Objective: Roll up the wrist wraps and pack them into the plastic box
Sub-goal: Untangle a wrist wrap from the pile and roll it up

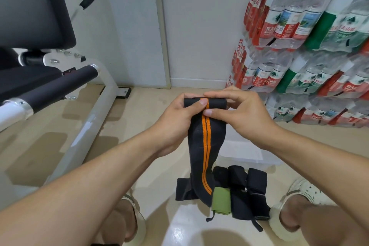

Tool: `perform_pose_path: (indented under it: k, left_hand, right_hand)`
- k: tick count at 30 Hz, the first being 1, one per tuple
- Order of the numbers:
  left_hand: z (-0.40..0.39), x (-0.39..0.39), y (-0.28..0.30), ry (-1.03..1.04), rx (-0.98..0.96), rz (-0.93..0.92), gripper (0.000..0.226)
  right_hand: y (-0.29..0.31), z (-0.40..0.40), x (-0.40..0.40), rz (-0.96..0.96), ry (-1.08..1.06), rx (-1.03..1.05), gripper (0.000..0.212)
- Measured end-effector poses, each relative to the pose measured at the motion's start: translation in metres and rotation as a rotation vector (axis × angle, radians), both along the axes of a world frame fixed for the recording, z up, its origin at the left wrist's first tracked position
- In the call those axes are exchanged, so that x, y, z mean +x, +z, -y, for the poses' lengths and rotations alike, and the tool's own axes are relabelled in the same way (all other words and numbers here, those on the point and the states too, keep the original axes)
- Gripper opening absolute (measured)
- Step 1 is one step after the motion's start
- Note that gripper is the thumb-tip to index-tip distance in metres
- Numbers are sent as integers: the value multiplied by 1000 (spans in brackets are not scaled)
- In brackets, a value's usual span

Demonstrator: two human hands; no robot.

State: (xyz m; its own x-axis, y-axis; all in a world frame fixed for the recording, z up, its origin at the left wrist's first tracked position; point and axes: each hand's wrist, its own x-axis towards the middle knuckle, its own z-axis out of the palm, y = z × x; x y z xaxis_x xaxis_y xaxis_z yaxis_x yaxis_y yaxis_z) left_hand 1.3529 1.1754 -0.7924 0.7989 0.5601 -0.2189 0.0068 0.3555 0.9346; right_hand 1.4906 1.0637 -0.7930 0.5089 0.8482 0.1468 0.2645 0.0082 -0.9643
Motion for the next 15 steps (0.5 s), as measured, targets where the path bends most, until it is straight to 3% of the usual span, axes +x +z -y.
perform_pose_path:
  k: [3, 7, 9, 12, 15]
  left_hand:
    - [-6, -1, 0, 5, 19, 1, 22]
    - [-7, -1, -1, 0, 86, 3, 27]
    - [-7, -2, -2, 11, 132, -3, 33]
    - [-7, -1, -4, 13, 192, -16, 42]
    - [-5, -3, -7, -13, 246, -56, 41]
  right_hand:
    - [1, 0, 6, -200, 30, -39, 52]
    - [-6, -2, 8, -286, -11, -77, 62]
    - [-9, -2, 3, -332, 31, -73, 48]
    - [-10, 1, -10, -99, 23, -106, 22]
    - [-10, 1, -15, 235, 2, -171, 25]
